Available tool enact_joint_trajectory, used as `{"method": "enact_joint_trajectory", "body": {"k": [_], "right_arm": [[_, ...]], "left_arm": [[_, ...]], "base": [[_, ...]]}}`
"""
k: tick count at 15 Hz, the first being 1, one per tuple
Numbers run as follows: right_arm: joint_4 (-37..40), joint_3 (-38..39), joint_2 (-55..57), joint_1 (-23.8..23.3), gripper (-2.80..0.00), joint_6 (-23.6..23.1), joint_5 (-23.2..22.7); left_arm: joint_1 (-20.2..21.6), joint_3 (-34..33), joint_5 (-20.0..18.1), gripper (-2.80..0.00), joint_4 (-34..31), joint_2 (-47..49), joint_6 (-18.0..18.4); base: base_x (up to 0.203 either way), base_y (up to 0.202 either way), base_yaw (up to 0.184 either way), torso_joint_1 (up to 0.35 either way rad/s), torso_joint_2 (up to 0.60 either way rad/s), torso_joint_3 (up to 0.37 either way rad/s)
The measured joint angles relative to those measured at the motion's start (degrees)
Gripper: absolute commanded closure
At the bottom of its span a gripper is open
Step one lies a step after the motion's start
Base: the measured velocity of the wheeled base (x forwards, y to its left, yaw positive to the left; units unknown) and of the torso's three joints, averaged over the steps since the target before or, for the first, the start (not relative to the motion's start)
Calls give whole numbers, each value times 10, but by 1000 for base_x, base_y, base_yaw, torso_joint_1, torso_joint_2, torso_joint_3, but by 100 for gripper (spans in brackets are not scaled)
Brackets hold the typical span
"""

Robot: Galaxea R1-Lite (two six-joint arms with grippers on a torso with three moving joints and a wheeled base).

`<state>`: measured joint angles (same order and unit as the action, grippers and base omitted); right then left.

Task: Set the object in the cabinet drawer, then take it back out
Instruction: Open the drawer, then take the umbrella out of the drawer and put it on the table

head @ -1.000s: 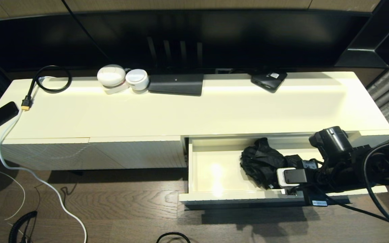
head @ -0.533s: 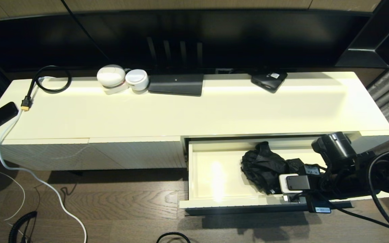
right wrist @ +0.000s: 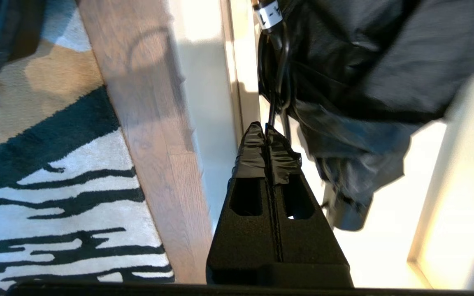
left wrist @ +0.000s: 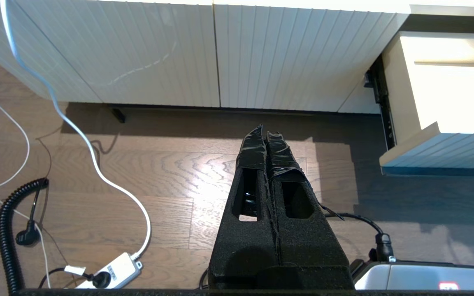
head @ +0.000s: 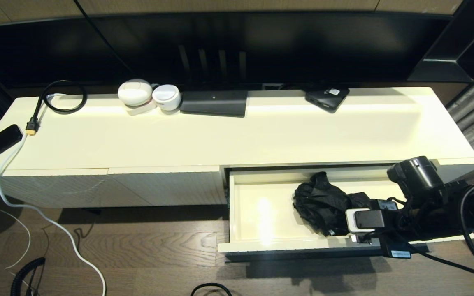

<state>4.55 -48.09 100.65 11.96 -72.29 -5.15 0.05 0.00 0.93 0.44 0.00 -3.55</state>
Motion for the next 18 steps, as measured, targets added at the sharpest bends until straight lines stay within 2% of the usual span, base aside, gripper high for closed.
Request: {"method": "enact_joint_trajectory", "body": {"k": [7, 11, 16, 17, 18], "right_arm": [[131, -49, -145, -10, 0, -1, 23], [126, -45, -194, -54, 0, -3, 32], [86, -54, -172, -77, 0, -3, 42], [77, -56, -160, -80, -280, -8, 42], [68, -58, -146, -84, -280, -19, 41]], "left_arm": [[0, 0, 0, 0, 0, 0, 0], [0, 0, 0, 0, 0, 0, 0], [0, 0, 0, 0, 0, 0, 0], [0, 0, 0, 0, 0, 0, 0], [0, 0, 0, 0, 0, 0, 0]], "base": [[0, 0, 0, 0, 0, 0], [0, 0, 0, 0, 0, 0], [0, 0, 0, 0, 0, 0], [0, 0, 0, 0, 0, 0], [0, 0, 0, 0, 0, 0]]}}
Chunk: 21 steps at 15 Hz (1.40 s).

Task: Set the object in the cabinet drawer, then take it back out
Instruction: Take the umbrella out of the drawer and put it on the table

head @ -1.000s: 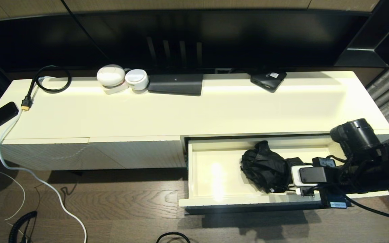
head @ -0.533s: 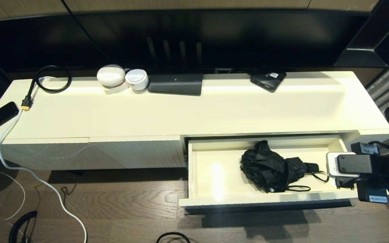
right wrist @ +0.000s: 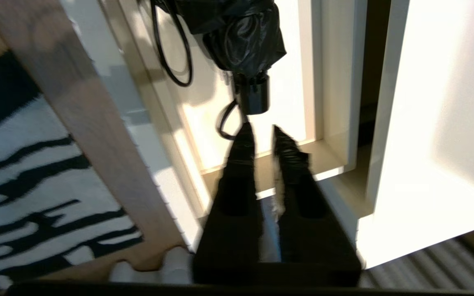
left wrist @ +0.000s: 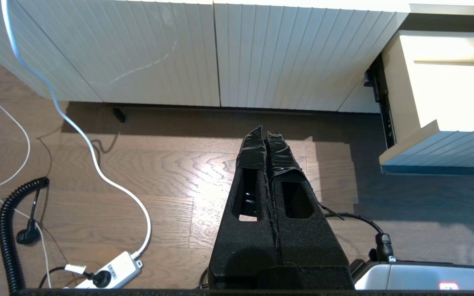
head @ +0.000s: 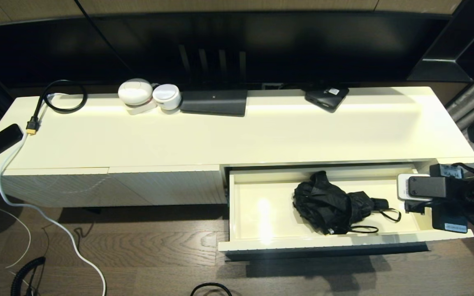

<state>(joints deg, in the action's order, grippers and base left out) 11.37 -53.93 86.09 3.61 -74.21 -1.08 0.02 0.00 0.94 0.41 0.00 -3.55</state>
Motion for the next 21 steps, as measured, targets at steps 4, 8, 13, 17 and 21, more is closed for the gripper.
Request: {"method": "enact_joint_trajectory", "body": {"k": [4, 8, 13, 17, 21], "right_arm": [[-28, -32, 69, -15, -280, -82, -4], [-26, -85, 141, -18, -280, -120, -7], [14, -145, 191, -24, -280, -175, -10], [20, -158, 215, -25, -280, -166, -21], [40, -176, 230, -29, -280, -162, -22]], "left_arm": [[0, 0, 0, 0, 0, 0, 0], [0, 0, 0, 0, 0, 0, 0], [0, 0, 0, 0, 0, 0, 0], [0, 0, 0, 0, 0, 0, 0], [0, 0, 0, 0, 0, 0, 0]], "base": [[0, 0, 0, 0, 0, 0], [0, 0, 0, 0, 0, 0], [0, 0, 0, 0, 0, 0], [0, 0, 0, 0, 0, 0], [0, 0, 0, 0, 0, 0]]}}
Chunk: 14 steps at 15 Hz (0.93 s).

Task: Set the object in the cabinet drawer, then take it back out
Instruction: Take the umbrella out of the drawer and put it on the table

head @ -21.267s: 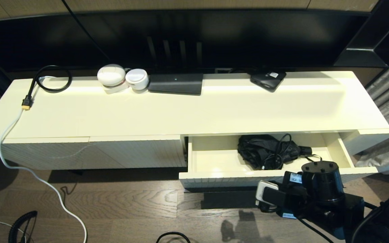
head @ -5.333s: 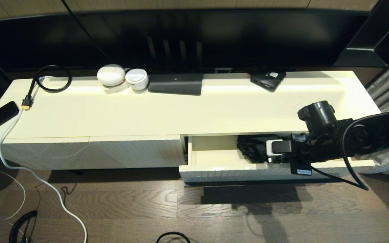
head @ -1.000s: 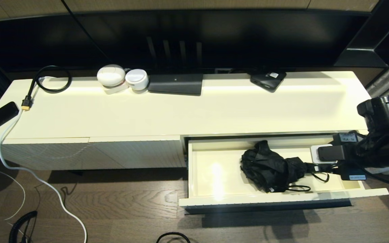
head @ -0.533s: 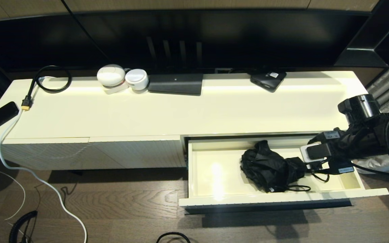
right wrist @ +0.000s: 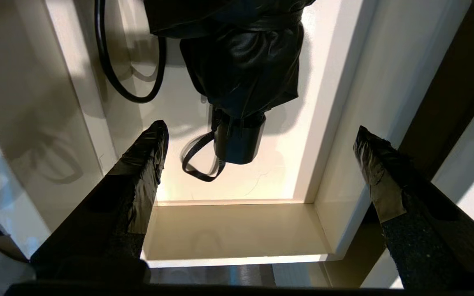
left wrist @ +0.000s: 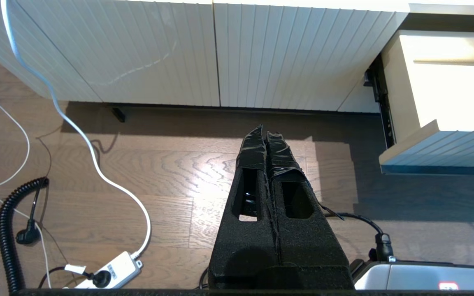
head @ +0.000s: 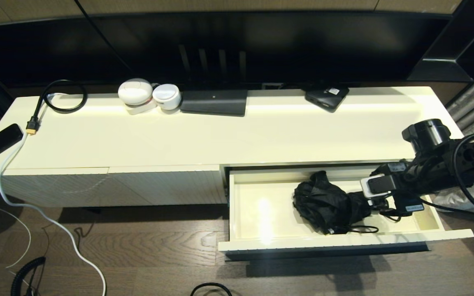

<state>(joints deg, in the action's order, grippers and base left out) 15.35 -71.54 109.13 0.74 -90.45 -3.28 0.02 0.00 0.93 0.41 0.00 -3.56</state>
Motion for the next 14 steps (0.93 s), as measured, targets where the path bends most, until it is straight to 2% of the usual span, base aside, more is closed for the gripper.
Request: {"method": "enact_joint_trajectory", "body": {"k": [7, 11, 14], "right_arm": [[17, -13, 11, -5, -280, 47, -17], [56, -9, 15, 0, -280, 76, -18], [84, -25, 22, 1, -280, 78, -20]], "left_arm": [[0, 0, 0, 0, 0, 0, 0], [0, 0, 0, 0, 0, 0, 0], [0, 0, 0, 0, 0, 0, 0]], "base": [[0, 0, 0, 0, 0, 0], [0, 0, 0, 0, 0, 0], [0, 0, 0, 0, 0, 0]]}}
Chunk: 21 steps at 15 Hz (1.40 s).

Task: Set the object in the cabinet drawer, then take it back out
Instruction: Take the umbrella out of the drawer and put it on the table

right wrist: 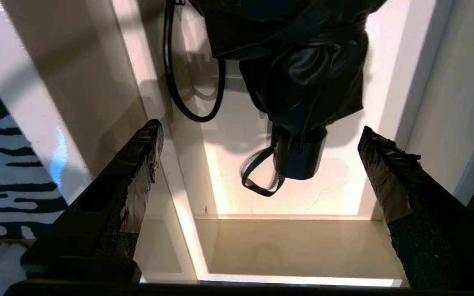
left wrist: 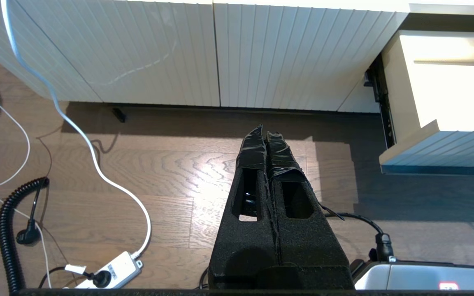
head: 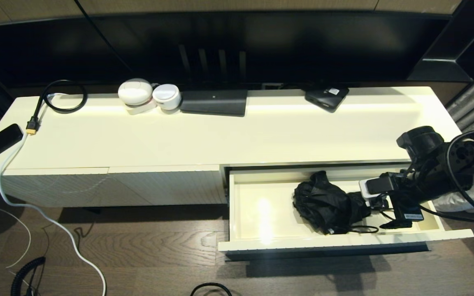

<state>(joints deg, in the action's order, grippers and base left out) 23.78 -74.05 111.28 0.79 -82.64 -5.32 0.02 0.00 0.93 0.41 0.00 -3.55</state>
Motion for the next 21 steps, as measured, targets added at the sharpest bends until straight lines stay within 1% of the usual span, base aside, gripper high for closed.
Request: {"method": "enact_joint_trajectory", "body": {"k": [3, 5, 15, 21], "right_arm": [[24, -21, 13, -5, -280, 0, -9], [23, -34, 23, -8, -280, -2, -19], [21, -78, 69, -14, -280, -2, -23], [16, -86, 86, -20, -280, -4, -32]], "left_arm": [[0, 0, 0, 0, 0, 0, 0], [0, 0, 0, 0, 0, 0, 0], [0, 0, 0, 0, 0, 0, 0], [0, 0, 0, 0, 0, 0, 0]], "base": [[0, 0, 0, 0, 0, 0], [0, 0, 0, 0, 0, 0], [0, 0, 0, 0, 0, 0], [0, 0, 0, 0, 0, 0]]}}
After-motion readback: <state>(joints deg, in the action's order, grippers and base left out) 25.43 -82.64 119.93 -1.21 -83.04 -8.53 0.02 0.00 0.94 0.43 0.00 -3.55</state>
